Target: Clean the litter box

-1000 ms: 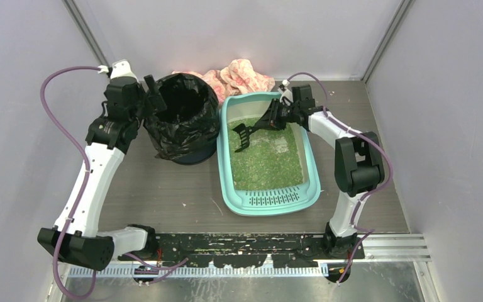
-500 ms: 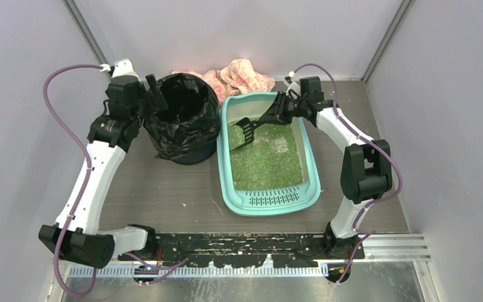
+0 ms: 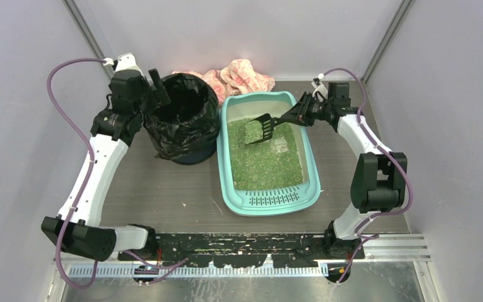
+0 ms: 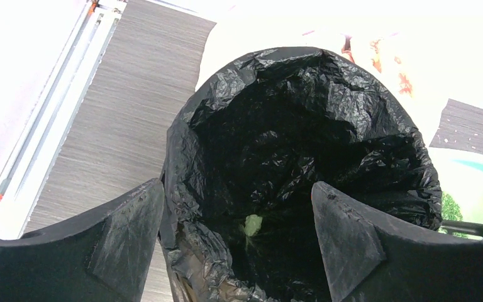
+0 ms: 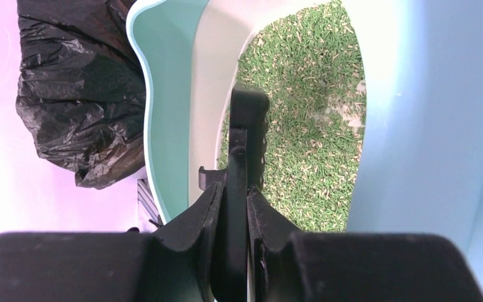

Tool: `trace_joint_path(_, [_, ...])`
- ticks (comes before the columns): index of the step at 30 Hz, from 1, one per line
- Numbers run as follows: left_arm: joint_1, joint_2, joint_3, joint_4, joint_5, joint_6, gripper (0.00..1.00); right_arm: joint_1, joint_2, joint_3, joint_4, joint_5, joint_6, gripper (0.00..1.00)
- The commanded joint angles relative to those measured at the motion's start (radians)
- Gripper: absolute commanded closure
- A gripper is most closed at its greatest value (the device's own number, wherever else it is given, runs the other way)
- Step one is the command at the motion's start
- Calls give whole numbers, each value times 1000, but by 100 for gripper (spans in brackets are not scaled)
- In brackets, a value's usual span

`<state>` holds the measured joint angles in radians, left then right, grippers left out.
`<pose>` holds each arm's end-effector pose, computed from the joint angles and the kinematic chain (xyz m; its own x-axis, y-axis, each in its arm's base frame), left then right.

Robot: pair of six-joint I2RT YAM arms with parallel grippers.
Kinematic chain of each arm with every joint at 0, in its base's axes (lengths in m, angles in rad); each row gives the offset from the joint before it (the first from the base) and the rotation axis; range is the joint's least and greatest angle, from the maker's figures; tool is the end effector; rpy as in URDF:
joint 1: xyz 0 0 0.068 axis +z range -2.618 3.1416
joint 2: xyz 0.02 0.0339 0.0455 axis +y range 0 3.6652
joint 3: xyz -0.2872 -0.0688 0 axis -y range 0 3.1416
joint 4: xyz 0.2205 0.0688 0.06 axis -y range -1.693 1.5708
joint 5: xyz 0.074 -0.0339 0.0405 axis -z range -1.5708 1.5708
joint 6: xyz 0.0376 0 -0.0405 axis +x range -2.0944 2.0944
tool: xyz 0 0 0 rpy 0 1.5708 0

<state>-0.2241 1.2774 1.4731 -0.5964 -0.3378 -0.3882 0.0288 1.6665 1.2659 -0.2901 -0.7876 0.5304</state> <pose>0.2391 -0.0417 0.4475 -0.3188 -0.2936 -0.9012 -0.2253 0.9470 -0.2289 0.3505 0.0368 0.3046 -0.8358 0.3330 -0.4365 -0.1664 0.6041 0.7794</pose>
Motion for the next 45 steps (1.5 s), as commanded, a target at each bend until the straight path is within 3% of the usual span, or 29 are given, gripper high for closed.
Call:
trace_joint_path(1, [-7, 4, 54, 54, 8, 5, 14, -14, -91, 8, 21, -44, -14, 99])
trace_joint_path(4, [-10, 18, 61, 50, 8, 2, 13, 35, -110, 93, -255, 137, -243, 99])
trace_joint_path(6, [-12, 28, 64, 50, 10, -6, 14, 70, -131, 119, -340, 278, -326, 99])
trace_joint_path(13, [-14, 79, 101, 30, 1, 9, 14, 248, -180, 162, -410, 712, -432, 99])
trace_joint_path(17, [-14, 74, 86, 36, -33, 32, 14, 326, -186, 145, -402, 859, -457, 99])
trace_joint_path(24, [-14, 106, 110, 50, -11, 18, 14, 354, -215, 68, -384, 831, -422, 99])
trace_joint_path(45, [-16, 129, 113, 51, 36, -40, 14, 355, -284, -217, -225, 503, -171, 99])
